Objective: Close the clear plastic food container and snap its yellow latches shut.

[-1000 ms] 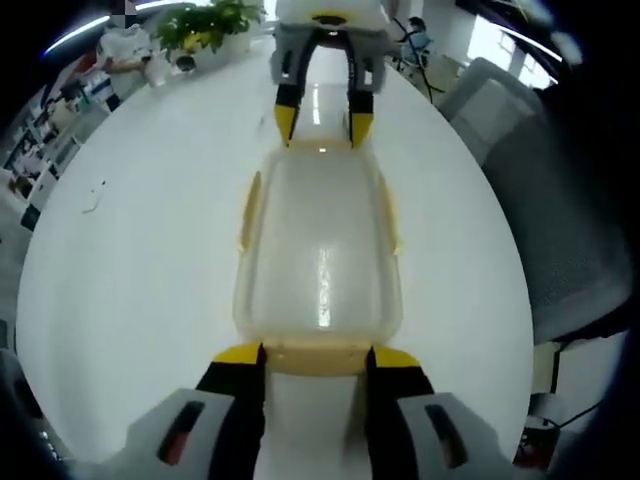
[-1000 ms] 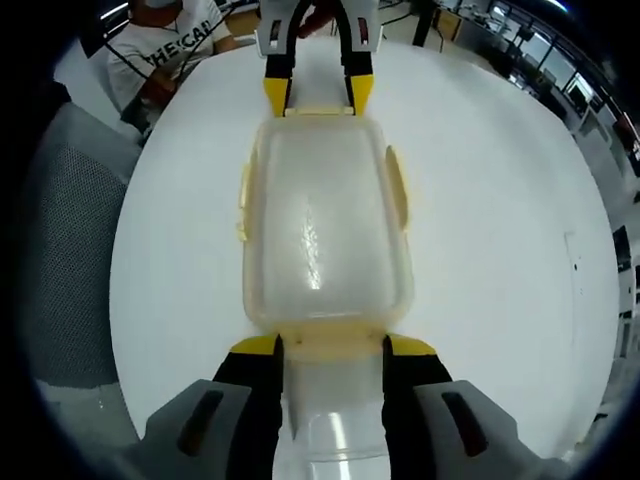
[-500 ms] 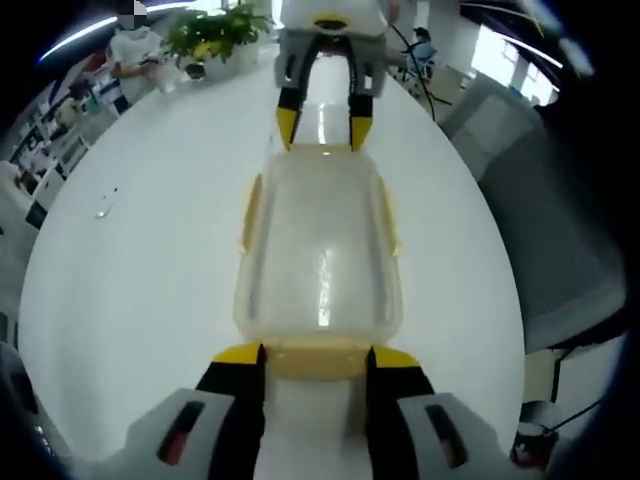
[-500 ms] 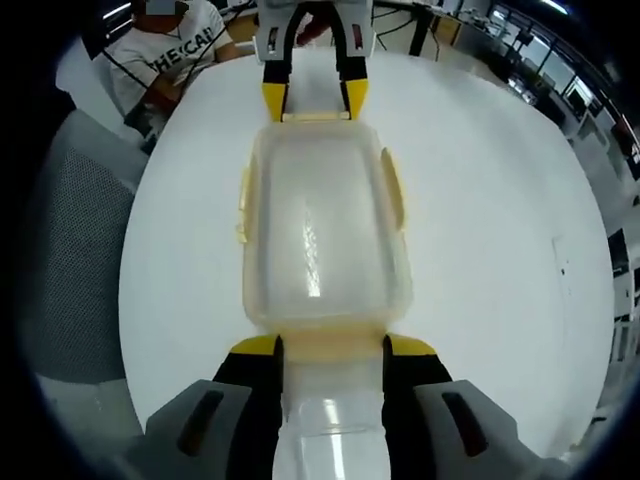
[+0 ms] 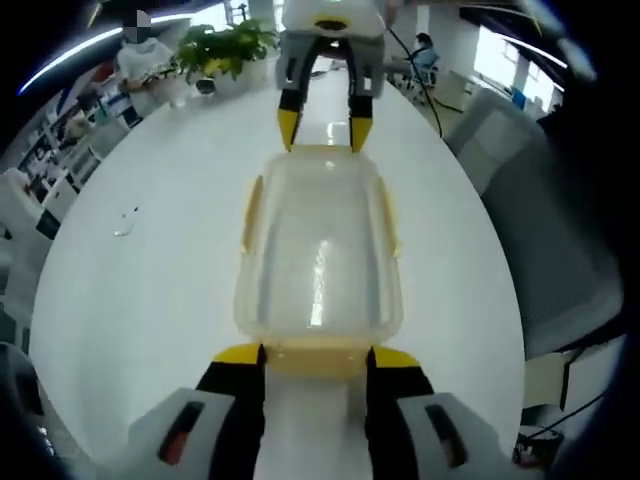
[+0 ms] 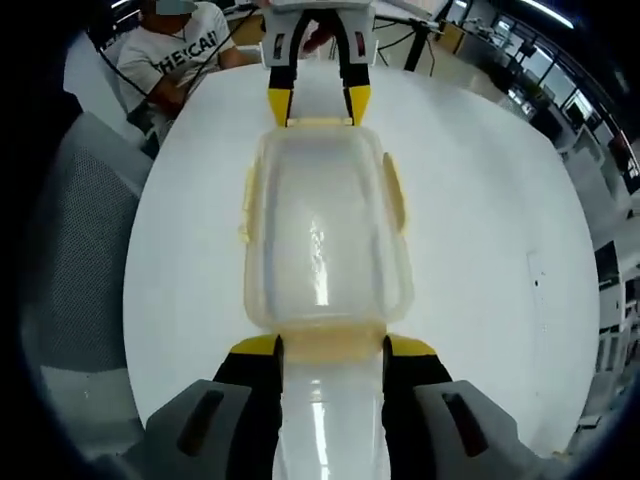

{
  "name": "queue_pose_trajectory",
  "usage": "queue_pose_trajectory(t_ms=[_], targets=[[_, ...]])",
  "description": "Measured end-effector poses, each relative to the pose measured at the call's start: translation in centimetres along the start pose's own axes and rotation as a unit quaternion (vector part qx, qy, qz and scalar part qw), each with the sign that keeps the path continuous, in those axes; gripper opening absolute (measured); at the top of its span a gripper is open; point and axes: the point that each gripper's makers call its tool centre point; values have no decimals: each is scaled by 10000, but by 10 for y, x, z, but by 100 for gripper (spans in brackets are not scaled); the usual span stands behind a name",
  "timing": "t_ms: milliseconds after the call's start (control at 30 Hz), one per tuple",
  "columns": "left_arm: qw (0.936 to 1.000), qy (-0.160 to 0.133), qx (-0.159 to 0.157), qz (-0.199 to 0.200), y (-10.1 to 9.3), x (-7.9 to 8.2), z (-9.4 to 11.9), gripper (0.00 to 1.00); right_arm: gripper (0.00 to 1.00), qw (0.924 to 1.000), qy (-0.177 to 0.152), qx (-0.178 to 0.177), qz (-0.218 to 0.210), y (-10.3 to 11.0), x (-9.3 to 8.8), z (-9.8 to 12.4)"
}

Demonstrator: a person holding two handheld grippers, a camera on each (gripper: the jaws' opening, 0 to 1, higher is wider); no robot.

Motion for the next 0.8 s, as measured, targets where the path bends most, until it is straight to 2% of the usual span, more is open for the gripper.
queue_pose_trajectory(t_ms=[300, 500, 800], targets=[[10000, 13, 2, 53, -5, 0, 4, 33, 35, 9999, 49, 0, 108, 3, 2, -1], [9999, 83, -6, 85, -7, -1, 7, 33, 35, 9999, -37, 29, 147, 4, 4, 1], [9998, 66, 96, 140, -6, 17, 7, 33, 35, 9998, -107, 22, 193, -2, -11, 7]])
Point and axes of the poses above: the point that each gripper's makers call its tool centre point, and the gripper's own axes: z roughly backward along the fingers, y roughly to its left, x roughly out of its top, and after that the axes turned 2 degrees about y, right-handed
